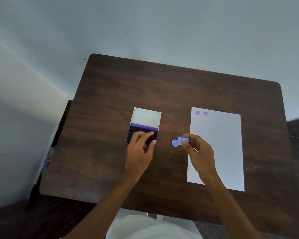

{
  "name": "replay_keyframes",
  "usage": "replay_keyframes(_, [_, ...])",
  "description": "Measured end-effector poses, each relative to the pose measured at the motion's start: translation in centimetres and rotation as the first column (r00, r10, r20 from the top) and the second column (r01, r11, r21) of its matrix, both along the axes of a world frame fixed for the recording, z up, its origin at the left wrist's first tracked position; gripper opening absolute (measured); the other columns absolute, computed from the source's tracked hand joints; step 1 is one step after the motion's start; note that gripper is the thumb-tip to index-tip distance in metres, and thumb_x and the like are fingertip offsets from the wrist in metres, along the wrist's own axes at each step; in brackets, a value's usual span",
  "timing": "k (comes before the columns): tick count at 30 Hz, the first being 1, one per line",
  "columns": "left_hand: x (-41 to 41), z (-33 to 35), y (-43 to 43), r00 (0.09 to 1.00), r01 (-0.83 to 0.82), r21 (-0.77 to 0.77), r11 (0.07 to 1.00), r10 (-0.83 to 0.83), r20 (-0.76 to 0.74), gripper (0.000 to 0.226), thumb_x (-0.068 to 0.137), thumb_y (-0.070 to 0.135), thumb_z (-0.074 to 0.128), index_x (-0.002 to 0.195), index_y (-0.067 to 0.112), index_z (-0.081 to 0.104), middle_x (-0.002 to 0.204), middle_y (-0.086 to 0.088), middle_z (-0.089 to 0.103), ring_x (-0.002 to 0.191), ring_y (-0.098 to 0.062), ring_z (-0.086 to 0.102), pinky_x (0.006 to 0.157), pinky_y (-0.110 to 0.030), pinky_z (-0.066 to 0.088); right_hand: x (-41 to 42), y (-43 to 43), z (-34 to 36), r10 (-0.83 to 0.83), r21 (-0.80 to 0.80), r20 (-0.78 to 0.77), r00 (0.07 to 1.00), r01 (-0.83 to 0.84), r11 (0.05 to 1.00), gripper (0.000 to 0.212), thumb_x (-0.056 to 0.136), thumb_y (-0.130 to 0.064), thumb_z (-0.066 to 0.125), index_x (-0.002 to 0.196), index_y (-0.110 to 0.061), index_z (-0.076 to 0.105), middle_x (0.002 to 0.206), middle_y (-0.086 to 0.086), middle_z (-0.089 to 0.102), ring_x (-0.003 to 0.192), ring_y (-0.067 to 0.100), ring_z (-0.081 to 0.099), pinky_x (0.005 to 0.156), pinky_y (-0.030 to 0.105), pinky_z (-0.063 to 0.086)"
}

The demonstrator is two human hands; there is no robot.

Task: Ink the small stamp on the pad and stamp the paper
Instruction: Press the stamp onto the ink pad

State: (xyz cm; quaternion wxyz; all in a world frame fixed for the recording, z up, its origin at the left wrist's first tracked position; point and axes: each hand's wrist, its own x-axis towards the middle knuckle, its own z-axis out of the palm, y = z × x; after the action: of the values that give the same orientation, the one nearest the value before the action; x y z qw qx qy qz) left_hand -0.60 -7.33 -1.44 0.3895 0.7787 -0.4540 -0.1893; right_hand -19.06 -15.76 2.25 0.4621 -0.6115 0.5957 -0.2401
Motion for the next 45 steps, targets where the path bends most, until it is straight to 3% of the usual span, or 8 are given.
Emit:
replay_keyframes(5, [6.8,-1.9,3.9,0.996,-0.075,0.219,0.973,0.085,-0.038,0.062,0.083,0.036,0.072,0.139,0.03,0.044,0.126,0.009,0.04,0.09,0.004,0.05,0.077,-0.012,0.043,4.2,0.7,-0.5,0.09,0.026,0.002,0.996,-0.09,0.996,0.017,0.089,-0.029,0.067,0.106,-0.029,0.066,0.1,-0.014,0.068,0.089,0.006,0.065,0.07,0.002,0.048])
replay_keyframes(8, [8.7,-3.0,4.8,0.999,0.027,0.267,0.963,-0.019,-0.031,0.078,0.079,0.038,0.076,0.146,0.028,0.037,0.131,0.006,0.039,0.094,0.004,0.05,0.078,-0.012,0.044,7.1,1.1,-1.4,0.169,-0.028,-0.031,0.985,-0.17,0.985,0.022,0.088,-0.028,0.067,0.108,-0.018,0.069,0.101,-0.004,0.071,0.086,0.008,0.066,0.078,0.011,0.051])
replay_keyframes(10, [9.1,-3.4,4.5,0.998,0.061,0.272,0.96,-0.057,-0.02,0.082,0.078,0.04,0.077,0.147,0.026,0.035,0.132,0.004,0.041,0.1,-0.003,0.051,0.083,-0.021,0.049,8.9,1.0,-2.0,0.239,-0.076,-0.119,0.964,-0.249,0.966,0.022,0.089,-0.022,0.067,0.107,-0.01,0.069,0.102,0.005,0.073,0.084,0.013,0.065,0.083,0.023,0.055])
replay_keyframes(14, [8.8,-3.8,3.1,0.994,0.104,0.294,0.95,-0.11,0.006,0.084,0.077,0.042,0.077,0.148,0.022,0.035,0.131,0.001,0.045,0.112,-0.012,0.051,0.092,-0.032,0.051,11.6,0.2,-2.7,0.486,-0.08,-0.402,0.776,-0.558,0.826,0.028,0.084,-0.008,0.07,0.112,-0.007,0.064,0.114,0.012,0.066,0.096,0.023,0.063,0.088,0.029,0.049])
replay_keyframes(19, [9.0,-4.2,2.4,0.986,0.11,0.332,0.937,-0.145,0.083,0.084,0.076,0.048,0.076,0.147,0.025,0.037,0.122,0.003,0.052,0.107,-0.01,0.05,0.084,-0.029,0.053,13.1,0.3,-3.1,0.601,-0.106,-0.575,0.556,-0.778,0.619,0.037,0.079,-0.006,0.073,0.112,-0.01,0.058,0.119,0.014,0.061,0.104,0.028,0.06,0.083,0.039,0.054])
replay_keyframes(28, [9.0,-5.0,2.5,0.983,0.077,0.182,0.98,-0.105,0.153,0.074,0.071,0.048,0.08,0.134,0.017,0.057,0.108,-0.003,0.063,0.095,-0.015,0.057,0.072,-0.02,0.045,13.0,-0.2,-4.0,0.594,-0.115,-0.667,0.45,-0.849,0.515,0.05,0.066,-0.01,0.085,0.111,-0.009,0.064,0.108,0.011,0.069,0.099,0.025,0.064,0.077,0.037,0.058])
replay_keyframes(37, [8.7,-5.6,2.6,0.983,0.054,0.142,0.988,-0.077,0.166,0.071,0.069,0.046,0.082,0.129,0.013,0.061,0.106,-0.006,0.064,0.093,-0.017,0.059,0.07,-0.021,0.047,13.9,1.6,-4.8,0.481,-0.149,-0.632,0.607,-0.705,0.693,0.047,0.064,-0.011,0.086,0.106,-0.007,0.066,0.101,0.013,0.069,0.092,0.026,0.066,0.072,0.038,0.059])
replay_keyframes(45, [8.6,-4.9,2.7,0.984,0.048,0.167,0.985,-0.075,0.163,0.071,0.071,0.046,0.081,0.13,0.014,0.06,0.106,-0.005,0.063,0.094,-0.018,0.058,0.07,-0.025,0.049,13.6,-0.2,-3.7,0.602,-0.083,-0.663,0.444,-0.843,0.531,0.04,0.078,-0.008,0.075,0.116,-0.007,0.061,0.111,0.013,0.062,0.1,0.028,0.059,0.077,0.038,0.054])
